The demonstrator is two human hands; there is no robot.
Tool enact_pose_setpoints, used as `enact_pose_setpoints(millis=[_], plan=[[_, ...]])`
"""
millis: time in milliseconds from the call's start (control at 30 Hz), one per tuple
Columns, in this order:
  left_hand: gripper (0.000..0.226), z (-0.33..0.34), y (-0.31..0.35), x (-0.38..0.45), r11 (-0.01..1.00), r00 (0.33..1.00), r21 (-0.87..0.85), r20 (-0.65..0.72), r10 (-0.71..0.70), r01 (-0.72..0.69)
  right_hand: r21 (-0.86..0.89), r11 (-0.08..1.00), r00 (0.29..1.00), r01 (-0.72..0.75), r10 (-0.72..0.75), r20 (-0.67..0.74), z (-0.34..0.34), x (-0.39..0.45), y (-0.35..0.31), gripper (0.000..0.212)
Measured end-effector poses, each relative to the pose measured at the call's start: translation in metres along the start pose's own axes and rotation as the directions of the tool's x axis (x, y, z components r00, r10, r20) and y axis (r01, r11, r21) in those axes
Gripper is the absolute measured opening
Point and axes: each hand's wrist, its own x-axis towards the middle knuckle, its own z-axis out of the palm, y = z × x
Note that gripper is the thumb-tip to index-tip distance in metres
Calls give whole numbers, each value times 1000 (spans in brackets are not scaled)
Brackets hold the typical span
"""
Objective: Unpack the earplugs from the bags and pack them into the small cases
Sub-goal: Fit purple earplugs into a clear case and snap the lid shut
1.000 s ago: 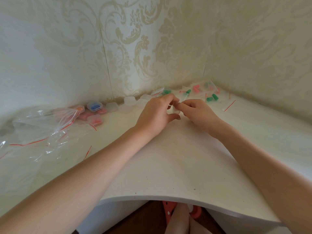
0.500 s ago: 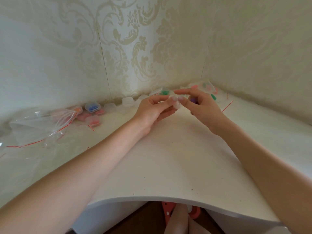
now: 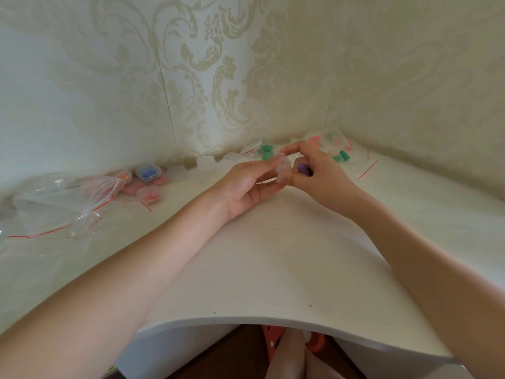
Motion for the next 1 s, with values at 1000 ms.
enact_pose_setpoints(millis=[1000], plan=[[14,-7,0,2,988,999,-156,-31,-18,13,-49,999,996,-8,4,-87,2,-1,-1,29]])
